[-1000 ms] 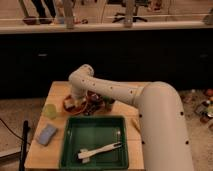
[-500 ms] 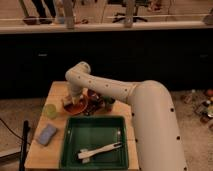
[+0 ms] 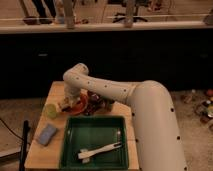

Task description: Wipe red bowl with eraser

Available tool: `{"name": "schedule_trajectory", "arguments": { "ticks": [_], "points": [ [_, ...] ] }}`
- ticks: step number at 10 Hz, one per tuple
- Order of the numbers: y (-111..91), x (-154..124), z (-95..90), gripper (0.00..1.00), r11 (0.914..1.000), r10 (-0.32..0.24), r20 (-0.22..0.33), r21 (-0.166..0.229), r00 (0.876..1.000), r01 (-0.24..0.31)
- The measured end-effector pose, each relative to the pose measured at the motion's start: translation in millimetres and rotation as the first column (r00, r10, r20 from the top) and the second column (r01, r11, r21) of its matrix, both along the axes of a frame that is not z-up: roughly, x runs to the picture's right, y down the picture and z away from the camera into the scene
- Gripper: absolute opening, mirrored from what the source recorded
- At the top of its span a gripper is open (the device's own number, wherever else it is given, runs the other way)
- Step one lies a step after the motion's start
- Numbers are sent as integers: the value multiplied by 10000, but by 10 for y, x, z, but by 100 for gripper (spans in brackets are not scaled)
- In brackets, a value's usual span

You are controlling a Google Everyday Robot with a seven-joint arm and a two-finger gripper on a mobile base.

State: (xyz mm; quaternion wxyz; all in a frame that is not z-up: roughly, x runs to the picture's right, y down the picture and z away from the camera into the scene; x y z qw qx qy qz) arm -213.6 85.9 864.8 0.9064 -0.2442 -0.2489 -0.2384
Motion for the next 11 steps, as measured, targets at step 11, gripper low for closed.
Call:
{"name": "schedule_trajectory", "arguments": {
  "ticks": [11],
  "points": [
    [-34,420,221,3,9997,82,-884,-226,9961,-102]
  ]
}}
